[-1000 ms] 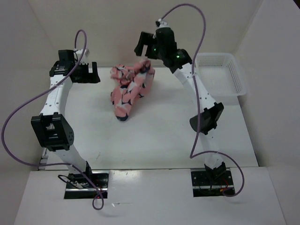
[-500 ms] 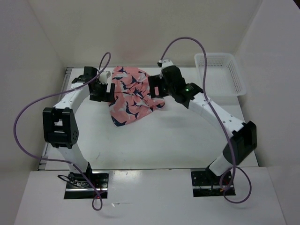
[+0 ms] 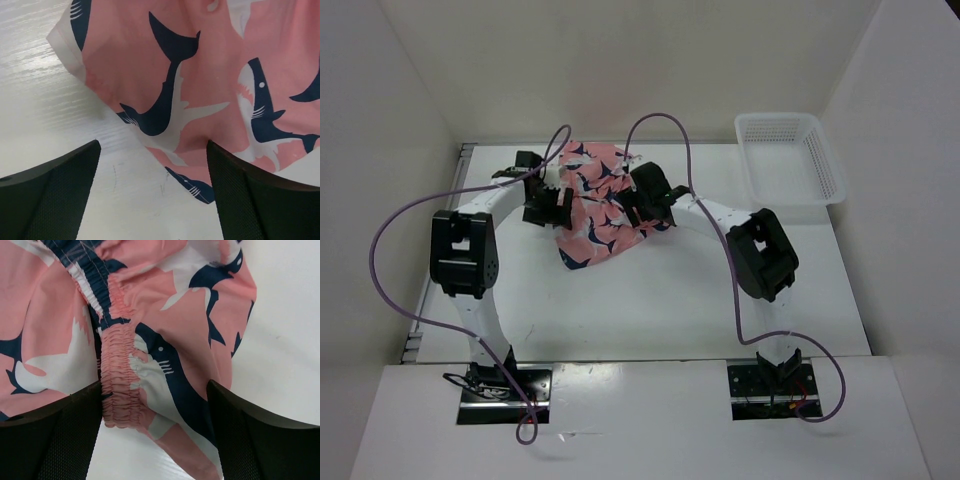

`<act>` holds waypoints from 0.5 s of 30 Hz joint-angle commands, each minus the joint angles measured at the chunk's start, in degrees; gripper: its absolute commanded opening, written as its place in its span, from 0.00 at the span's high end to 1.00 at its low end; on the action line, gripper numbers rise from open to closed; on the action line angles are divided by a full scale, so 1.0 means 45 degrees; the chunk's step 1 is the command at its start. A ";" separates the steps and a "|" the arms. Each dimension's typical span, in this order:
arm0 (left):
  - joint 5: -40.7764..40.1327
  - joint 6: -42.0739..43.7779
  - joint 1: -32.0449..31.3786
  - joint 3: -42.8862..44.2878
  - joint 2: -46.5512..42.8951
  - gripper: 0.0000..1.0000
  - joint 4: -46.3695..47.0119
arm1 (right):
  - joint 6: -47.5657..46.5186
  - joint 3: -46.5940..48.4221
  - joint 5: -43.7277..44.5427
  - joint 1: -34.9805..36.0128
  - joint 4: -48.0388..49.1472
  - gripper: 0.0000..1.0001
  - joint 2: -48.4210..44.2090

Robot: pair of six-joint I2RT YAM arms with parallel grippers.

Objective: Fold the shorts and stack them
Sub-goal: Move the shorts to the center of the board

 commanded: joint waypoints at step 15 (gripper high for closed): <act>0.0410 0.0070 0.0011 -0.0979 -0.0845 1.00 0.0275 | -0.0678 0.0143 -0.1330 -0.0275 0.0507 1.00 -0.1943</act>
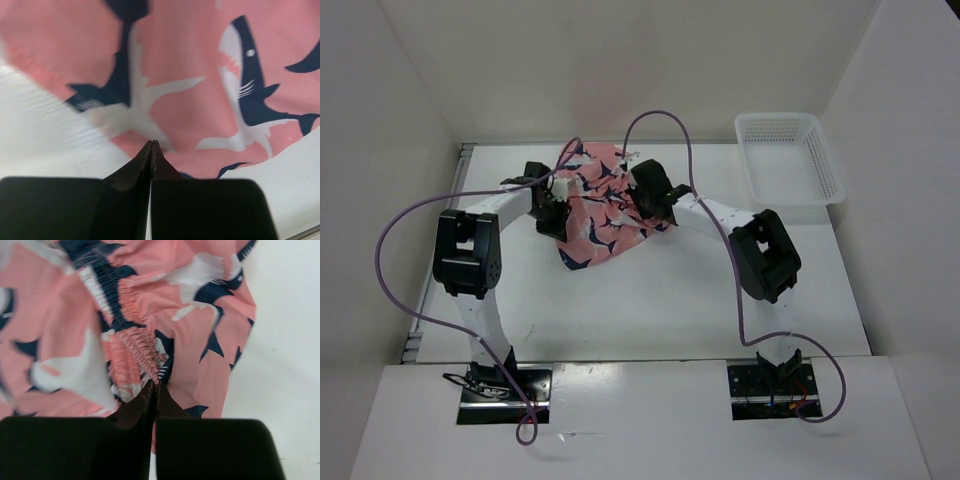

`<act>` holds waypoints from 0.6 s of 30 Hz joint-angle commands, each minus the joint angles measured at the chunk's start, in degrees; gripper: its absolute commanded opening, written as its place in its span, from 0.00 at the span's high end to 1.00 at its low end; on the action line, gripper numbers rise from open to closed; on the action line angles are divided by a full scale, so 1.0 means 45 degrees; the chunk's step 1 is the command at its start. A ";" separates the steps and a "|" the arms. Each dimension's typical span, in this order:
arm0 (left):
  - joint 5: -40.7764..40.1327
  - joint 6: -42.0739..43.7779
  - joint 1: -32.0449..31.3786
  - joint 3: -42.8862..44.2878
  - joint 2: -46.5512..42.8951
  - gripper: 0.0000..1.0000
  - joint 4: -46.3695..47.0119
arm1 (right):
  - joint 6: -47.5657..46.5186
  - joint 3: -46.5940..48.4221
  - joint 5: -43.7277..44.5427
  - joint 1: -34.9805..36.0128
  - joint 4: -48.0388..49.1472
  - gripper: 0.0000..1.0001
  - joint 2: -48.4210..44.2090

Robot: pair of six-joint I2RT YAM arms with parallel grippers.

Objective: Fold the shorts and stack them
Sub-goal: Move the shorts to the center of the board

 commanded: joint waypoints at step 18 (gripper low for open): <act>0.1026 0.0046 -0.0222 0.1839 0.0138 0.01 -0.0128 | 0.3849 -0.5206 -0.9567 -0.5210 -0.1902 0.22 -0.5539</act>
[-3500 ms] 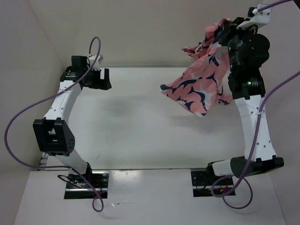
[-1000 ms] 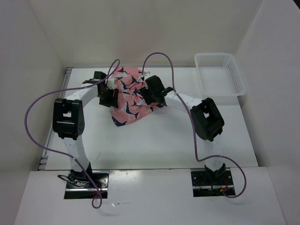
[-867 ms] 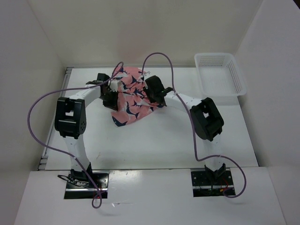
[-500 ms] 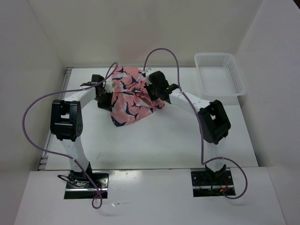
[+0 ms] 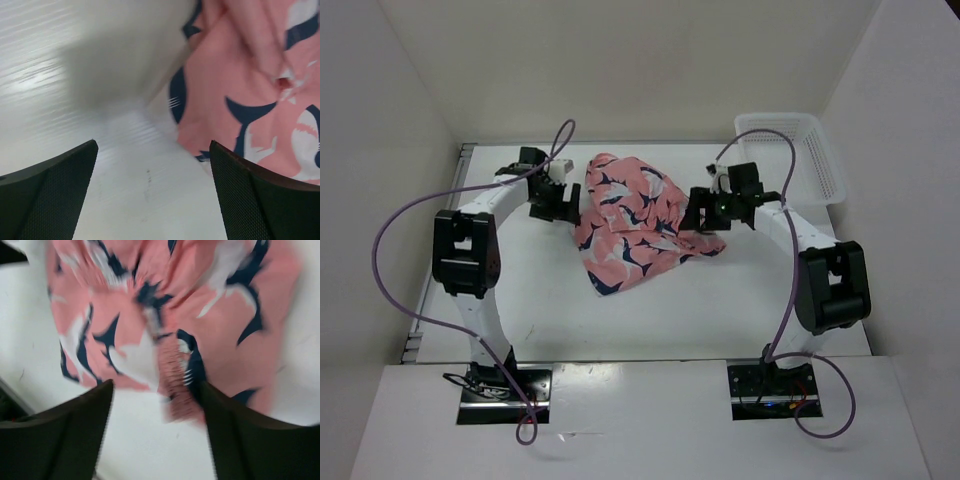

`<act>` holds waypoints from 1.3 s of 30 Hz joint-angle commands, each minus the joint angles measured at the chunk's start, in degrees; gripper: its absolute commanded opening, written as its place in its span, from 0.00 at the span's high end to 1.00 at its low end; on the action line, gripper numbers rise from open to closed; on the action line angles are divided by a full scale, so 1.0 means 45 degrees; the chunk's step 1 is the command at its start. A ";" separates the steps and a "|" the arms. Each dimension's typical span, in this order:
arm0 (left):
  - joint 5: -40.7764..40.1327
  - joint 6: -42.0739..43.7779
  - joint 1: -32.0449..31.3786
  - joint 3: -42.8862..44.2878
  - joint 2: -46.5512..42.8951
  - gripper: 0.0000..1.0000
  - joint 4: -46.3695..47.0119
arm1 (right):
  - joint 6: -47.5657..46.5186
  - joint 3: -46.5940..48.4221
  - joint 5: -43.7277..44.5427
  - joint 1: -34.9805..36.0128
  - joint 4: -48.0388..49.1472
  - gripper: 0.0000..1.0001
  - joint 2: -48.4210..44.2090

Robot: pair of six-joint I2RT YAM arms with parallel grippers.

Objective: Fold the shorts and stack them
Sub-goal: Move the shorts to the center of the board, then flatten the shorts out

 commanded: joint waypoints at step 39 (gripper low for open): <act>-0.5365 0.0056 -0.8341 -0.4981 -0.1575 0.44 0.0408 | -0.3712 -0.1457 0.9683 0.4058 0.0536 0.41 -0.1168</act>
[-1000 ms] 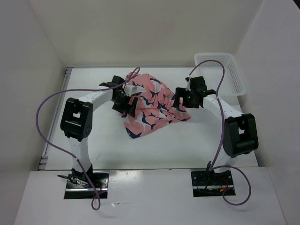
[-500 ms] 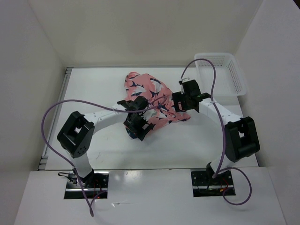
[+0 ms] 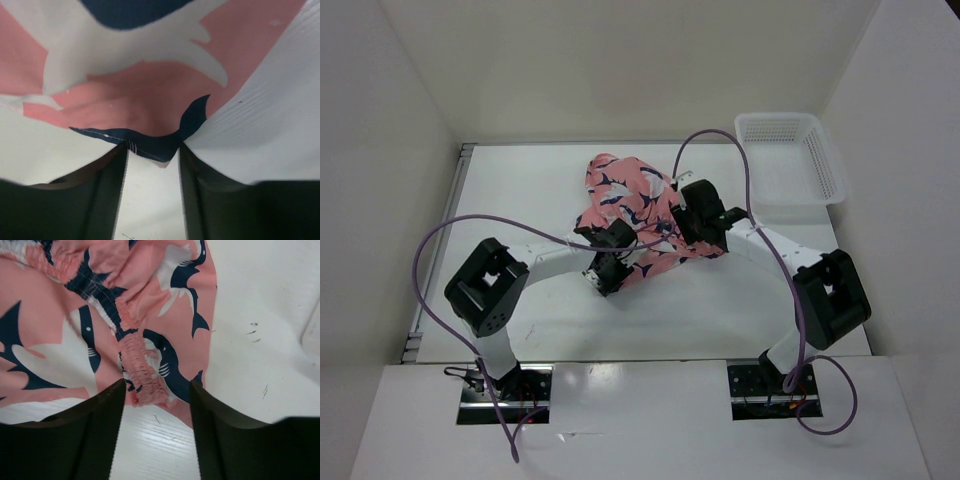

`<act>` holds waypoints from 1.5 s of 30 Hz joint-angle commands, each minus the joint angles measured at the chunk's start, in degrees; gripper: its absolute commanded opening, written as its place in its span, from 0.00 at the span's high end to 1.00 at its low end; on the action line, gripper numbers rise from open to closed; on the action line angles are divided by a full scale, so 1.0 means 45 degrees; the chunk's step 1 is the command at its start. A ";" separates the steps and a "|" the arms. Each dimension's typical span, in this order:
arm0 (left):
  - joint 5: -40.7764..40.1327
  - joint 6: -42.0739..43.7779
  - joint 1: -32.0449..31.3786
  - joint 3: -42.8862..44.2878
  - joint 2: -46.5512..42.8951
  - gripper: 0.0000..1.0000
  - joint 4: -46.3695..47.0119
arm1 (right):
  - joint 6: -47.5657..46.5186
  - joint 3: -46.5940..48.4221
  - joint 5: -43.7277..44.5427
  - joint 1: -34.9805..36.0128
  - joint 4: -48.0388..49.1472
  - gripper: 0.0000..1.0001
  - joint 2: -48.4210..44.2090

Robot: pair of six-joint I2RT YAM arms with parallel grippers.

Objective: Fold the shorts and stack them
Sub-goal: Flatten the shorts out

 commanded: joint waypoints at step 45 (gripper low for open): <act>-0.3006 0.0041 0.7201 0.7298 -0.0970 1.00 0.1081 | 0.3386 1.0411 -0.7512 -0.3350 -0.0112 1.00 0.3236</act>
